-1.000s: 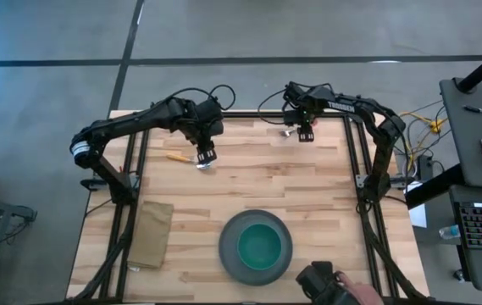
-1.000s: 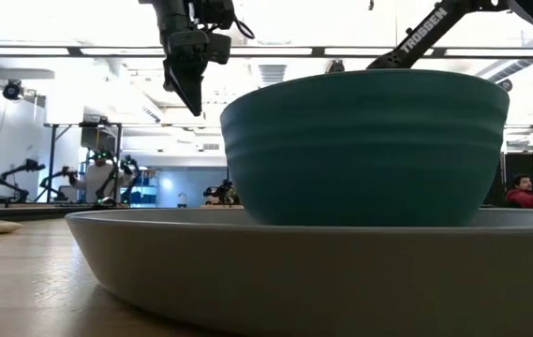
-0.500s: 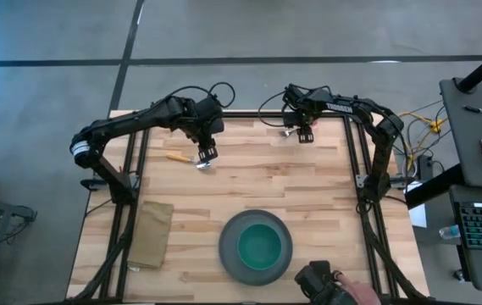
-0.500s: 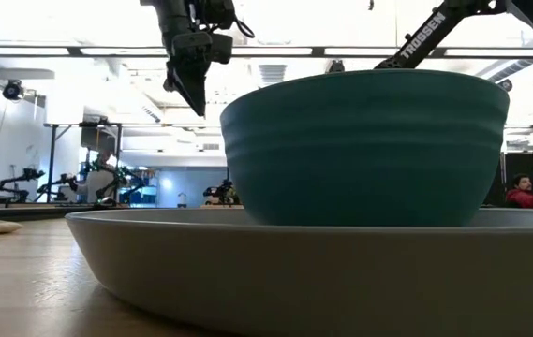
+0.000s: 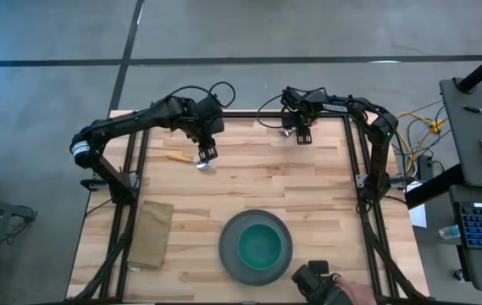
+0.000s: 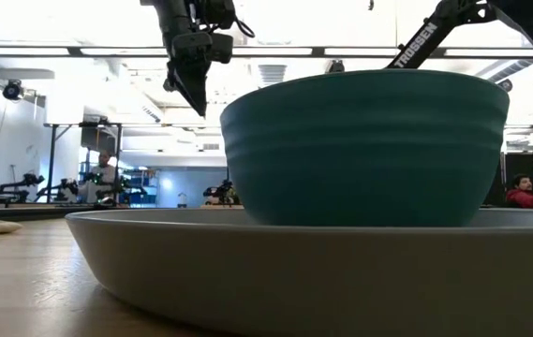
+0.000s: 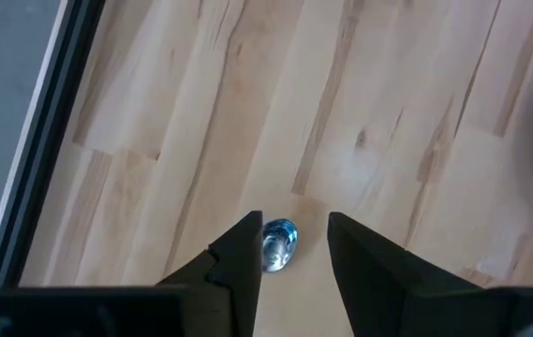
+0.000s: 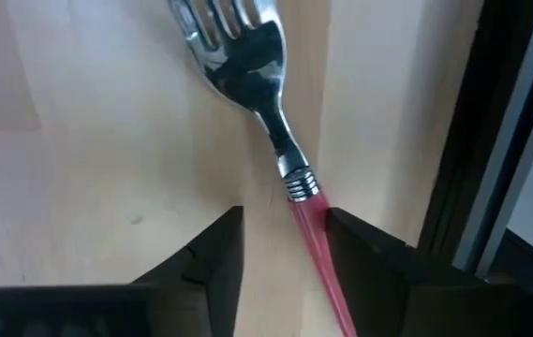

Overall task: Set table place
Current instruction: Put the fork to the right side of the plate

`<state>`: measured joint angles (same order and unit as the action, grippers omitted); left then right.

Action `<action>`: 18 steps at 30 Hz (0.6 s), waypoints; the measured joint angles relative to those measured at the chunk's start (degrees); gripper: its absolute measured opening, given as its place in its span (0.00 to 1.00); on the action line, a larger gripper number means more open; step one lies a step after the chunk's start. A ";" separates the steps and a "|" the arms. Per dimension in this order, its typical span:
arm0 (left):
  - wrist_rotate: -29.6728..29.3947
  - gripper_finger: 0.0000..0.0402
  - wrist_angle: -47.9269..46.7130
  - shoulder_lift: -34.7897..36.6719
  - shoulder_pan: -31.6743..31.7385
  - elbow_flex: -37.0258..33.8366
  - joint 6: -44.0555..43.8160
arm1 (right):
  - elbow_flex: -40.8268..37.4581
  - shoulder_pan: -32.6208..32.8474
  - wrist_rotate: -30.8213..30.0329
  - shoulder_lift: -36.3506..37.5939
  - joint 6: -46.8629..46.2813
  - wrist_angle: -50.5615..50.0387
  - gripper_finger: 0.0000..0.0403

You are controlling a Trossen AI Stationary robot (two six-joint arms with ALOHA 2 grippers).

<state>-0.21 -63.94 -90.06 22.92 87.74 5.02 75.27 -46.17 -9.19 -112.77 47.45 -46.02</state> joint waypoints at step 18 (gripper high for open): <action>-0.01 0.27 0.05 0.00 0.00 0.00 0.27 | 0.22 0.41 -1.52 -1.94 -8.29 -0.01 0.02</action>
<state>-0.22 -63.89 -90.06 22.92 87.74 5.29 75.49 -45.76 -10.71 -114.71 39.17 -46.03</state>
